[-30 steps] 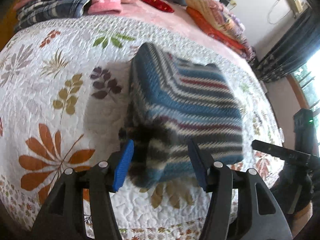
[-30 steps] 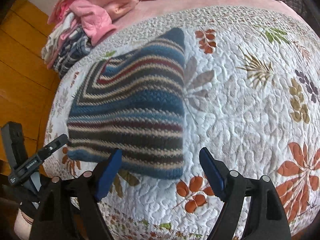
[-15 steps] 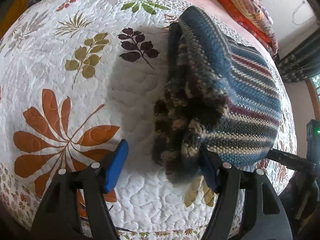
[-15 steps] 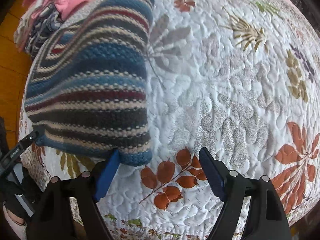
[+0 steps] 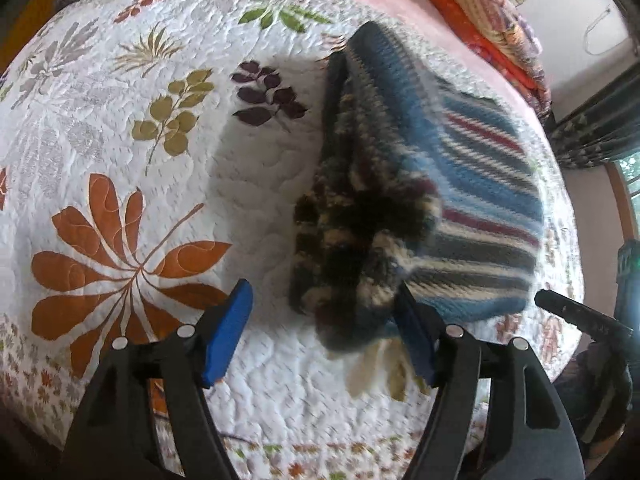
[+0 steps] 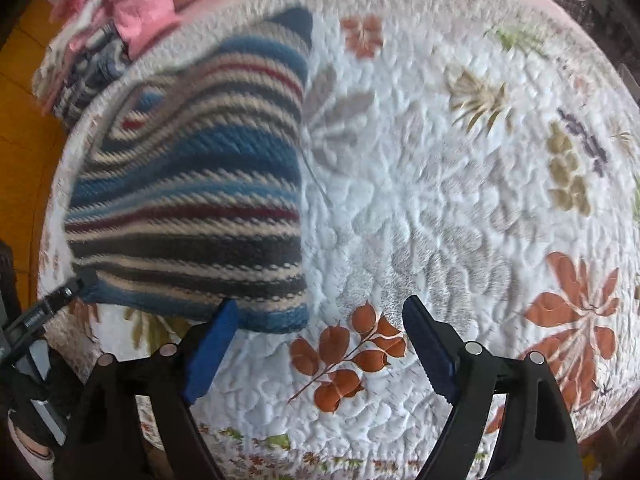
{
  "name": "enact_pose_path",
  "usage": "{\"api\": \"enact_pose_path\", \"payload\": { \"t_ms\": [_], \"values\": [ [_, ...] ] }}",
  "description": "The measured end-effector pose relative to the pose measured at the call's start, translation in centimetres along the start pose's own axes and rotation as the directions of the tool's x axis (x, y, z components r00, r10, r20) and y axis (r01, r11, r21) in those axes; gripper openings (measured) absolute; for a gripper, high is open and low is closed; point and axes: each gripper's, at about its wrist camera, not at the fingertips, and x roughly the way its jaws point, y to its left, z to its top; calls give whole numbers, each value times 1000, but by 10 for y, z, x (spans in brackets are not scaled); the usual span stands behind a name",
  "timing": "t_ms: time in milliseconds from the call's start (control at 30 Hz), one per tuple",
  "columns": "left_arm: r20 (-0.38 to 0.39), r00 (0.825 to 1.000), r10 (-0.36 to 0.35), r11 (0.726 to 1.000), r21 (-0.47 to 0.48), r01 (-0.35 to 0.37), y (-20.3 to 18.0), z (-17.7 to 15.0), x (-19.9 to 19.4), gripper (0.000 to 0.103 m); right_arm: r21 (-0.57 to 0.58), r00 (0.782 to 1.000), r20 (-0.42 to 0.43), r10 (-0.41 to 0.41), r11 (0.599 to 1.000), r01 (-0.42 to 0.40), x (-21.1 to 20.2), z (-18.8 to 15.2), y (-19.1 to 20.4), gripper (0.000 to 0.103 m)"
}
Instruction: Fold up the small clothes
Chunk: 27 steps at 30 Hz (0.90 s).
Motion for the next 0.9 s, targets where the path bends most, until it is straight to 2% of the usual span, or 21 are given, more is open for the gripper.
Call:
{"api": "enact_pose_path", "payload": {
  "t_ms": [200, 367, 433, 500, 633, 733, 767, 900],
  "values": [
    [24, 999, -21, 1000, -16, 21, -7, -12, -28, 71, 55, 995, 71, 71, 996, -75, -31, -8, 0, 88],
    [38, 999, 26, 1000, -8, -25, -14, -26, -44, 77, 25, 994, 112, 8, 1000, -11, -49, -20, 13, 93],
    [49, 998, 47, 999, 3, -47, -17, -31, -51, 81, 14, 991, 126, -40, 999, 39, -56, -25, 21, 100],
    [55, 996, 67, 998, 9, -67, -19, -32, -55, 83, 10, 987, 144, -78, 997, 77, -60, -30, 23, 99],
    [76, 994, 78, 996, 24, -80, -23, -42, -68, 85, 2, 982, 170, -85, 996, 86, -71, -43, 27, 99],
    [83, 993, 84, 996, 32, -86, -25, -50, -75, 87, -6, 977, 170, -127, 992, 130, -74, -51, 33, 99],
    [83, 992, 91, 995, 32, -94, -25, -53, -77, 90, -12, 976, 173, -133, 990, 137, -74, -53, 36, 99],
    [96, 986, 135, 989, 43, -139, -27, -65, -83, 90, -29, 973, 183, -137, 989, 145, -76, -65, 46, 99]
  ]
}}
